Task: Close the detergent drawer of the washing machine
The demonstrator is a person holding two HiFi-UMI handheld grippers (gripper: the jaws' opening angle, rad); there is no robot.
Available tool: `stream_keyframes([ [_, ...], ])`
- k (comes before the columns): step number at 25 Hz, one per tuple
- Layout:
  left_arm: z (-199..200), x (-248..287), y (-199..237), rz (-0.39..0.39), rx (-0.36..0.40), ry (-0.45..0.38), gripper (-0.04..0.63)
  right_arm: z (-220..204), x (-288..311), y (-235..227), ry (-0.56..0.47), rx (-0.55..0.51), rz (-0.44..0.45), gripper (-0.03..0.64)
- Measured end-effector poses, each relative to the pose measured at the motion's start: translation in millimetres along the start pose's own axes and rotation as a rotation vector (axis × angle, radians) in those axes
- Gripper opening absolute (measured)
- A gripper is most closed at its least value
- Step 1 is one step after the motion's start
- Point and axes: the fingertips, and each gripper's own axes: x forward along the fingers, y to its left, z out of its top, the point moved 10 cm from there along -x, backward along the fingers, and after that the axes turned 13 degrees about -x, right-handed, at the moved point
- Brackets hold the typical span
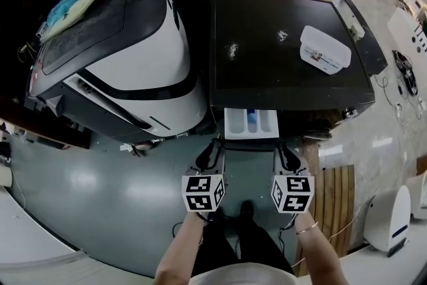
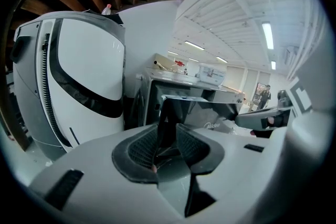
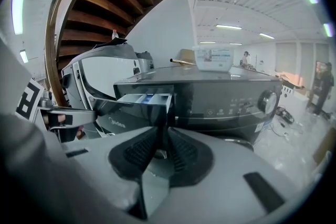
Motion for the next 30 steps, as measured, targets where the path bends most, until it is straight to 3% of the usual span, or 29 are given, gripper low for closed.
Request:
stream_keyframes([
  [30,41,60,9,0.031,0.008,-0.008,0.103,38,58,-19,0.0,-0.029,-0.038,0.064],
])
